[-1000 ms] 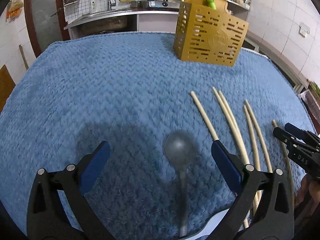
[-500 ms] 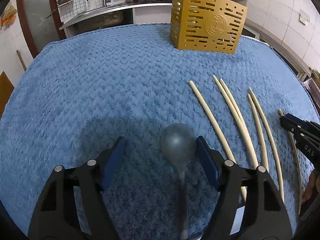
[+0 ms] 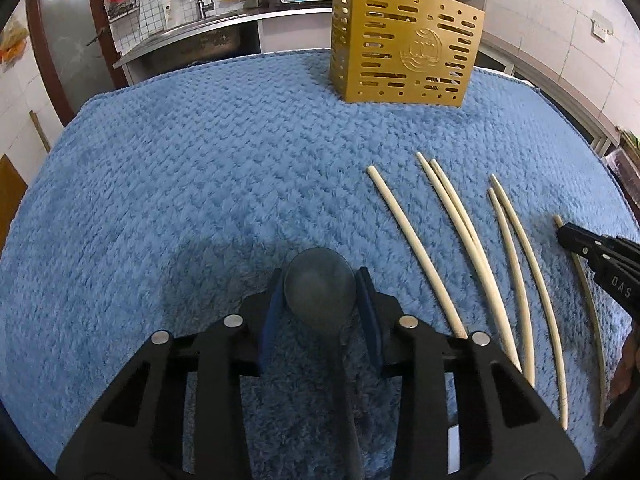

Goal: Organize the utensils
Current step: 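Grasp the dark grey spoon with the left tool while the right tool grasps a chopstick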

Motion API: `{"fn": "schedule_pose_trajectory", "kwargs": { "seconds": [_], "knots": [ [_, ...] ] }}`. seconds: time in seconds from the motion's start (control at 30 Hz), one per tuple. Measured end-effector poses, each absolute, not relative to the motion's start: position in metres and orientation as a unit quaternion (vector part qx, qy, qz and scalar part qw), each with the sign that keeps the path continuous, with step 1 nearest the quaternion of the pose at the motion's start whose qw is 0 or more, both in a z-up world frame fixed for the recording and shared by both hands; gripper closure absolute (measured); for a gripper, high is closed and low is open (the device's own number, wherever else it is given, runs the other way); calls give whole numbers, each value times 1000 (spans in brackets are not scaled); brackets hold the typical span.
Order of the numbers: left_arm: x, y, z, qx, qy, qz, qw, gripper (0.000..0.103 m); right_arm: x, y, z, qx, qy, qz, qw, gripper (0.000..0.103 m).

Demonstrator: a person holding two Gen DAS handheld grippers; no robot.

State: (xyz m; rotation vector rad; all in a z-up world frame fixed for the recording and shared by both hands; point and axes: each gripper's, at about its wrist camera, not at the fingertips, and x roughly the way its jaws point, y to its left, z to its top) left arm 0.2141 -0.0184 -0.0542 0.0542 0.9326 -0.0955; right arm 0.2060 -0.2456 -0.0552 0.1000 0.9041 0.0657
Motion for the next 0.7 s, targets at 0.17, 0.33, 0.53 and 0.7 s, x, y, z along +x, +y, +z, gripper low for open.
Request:
{"fn": "schedule_pose_trajectory", "kwargs": {
  "seconds": [0.17, 0.33, 0.53, 0.7],
  "knots": [
    [214, -18, -54, 22, 446, -47, 893, 69, 206, -248, -54, 60, 439, 35, 896, 96],
    [214, -15, -52, 10, 446, -49, 894, 69, 205, -250, -51, 66, 436, 39, 897, 97],
    [211, -12, -46, 3, 438, -52, 897, 69, 203, -251, -47, 70, 427, 43, 900, 97],
    [205, -12, -36, 1, 423, -57, 904, 69, 200, -255, -42, 78, 417, 44, 905, 97]
  ]
}}
